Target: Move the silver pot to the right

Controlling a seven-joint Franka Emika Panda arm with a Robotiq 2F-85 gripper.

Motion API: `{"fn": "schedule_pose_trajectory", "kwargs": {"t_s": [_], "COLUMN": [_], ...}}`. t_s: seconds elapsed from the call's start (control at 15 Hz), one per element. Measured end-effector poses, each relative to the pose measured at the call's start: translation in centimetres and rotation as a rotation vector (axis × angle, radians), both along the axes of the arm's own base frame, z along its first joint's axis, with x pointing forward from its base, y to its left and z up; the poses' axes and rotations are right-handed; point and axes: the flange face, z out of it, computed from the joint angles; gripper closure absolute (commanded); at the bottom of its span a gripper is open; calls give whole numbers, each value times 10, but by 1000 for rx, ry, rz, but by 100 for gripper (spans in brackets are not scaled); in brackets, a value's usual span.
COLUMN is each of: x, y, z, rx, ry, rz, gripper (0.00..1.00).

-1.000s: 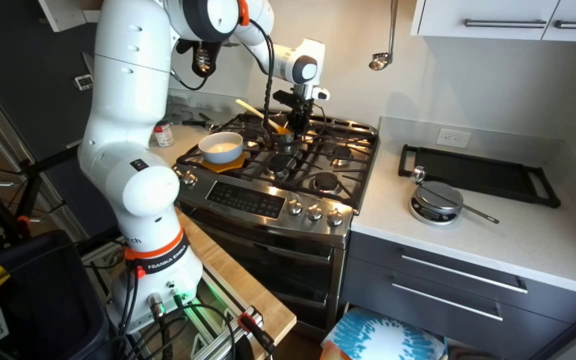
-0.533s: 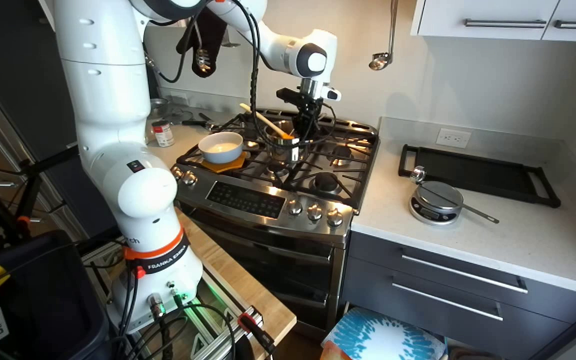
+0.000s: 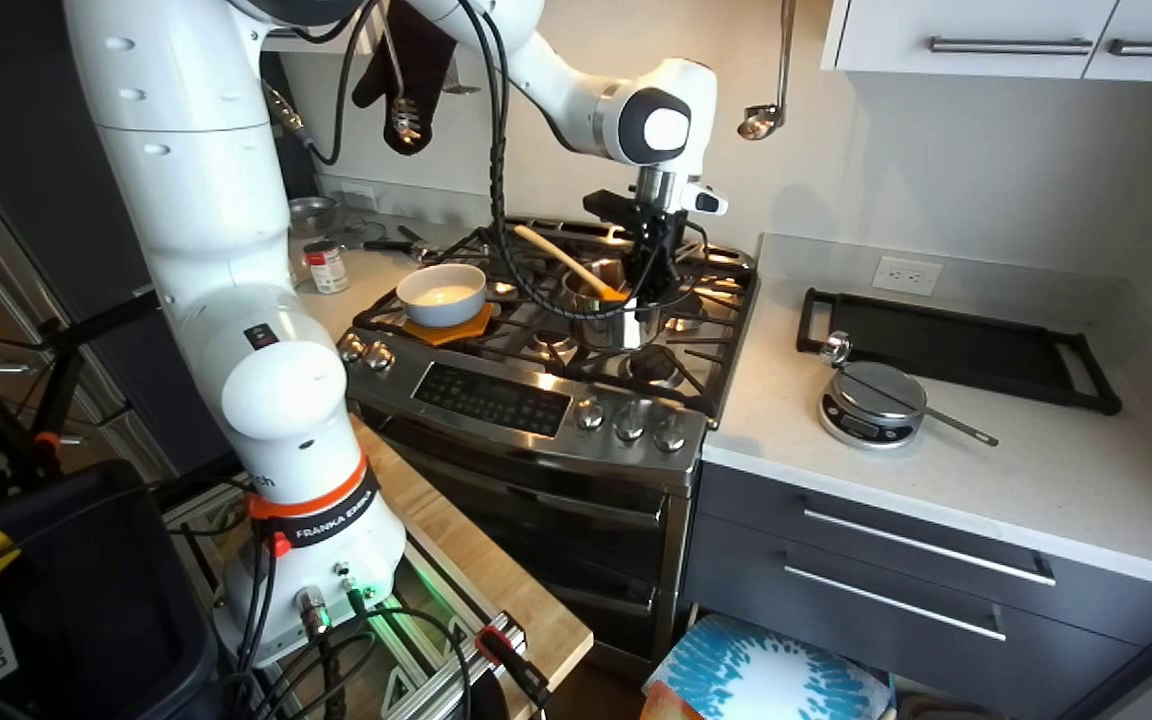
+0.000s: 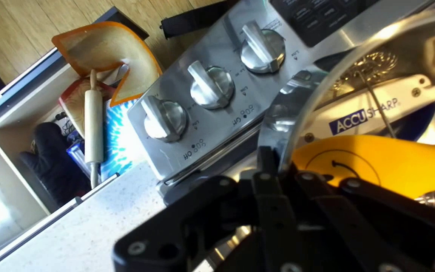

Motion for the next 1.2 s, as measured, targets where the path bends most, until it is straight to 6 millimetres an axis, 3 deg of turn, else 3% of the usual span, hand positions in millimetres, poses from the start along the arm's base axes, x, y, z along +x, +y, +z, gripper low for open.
{"fn": "schedule_pose_trajectory", "kwargs": {"t_s": [0.07,0.4,1.07,1.13,1.2], "x": [0,4,34,37,40], "y": [-3,-3,-29,-29,-28], "z": [0,-11,-39,-42,-45], "rx": [-1,-2,5,18,31], "ry": [-7,-11,-112,-114,-114], "rz": [-5,-5,-78,-86,-89], "gripper": [99,99,99,70,68]}}
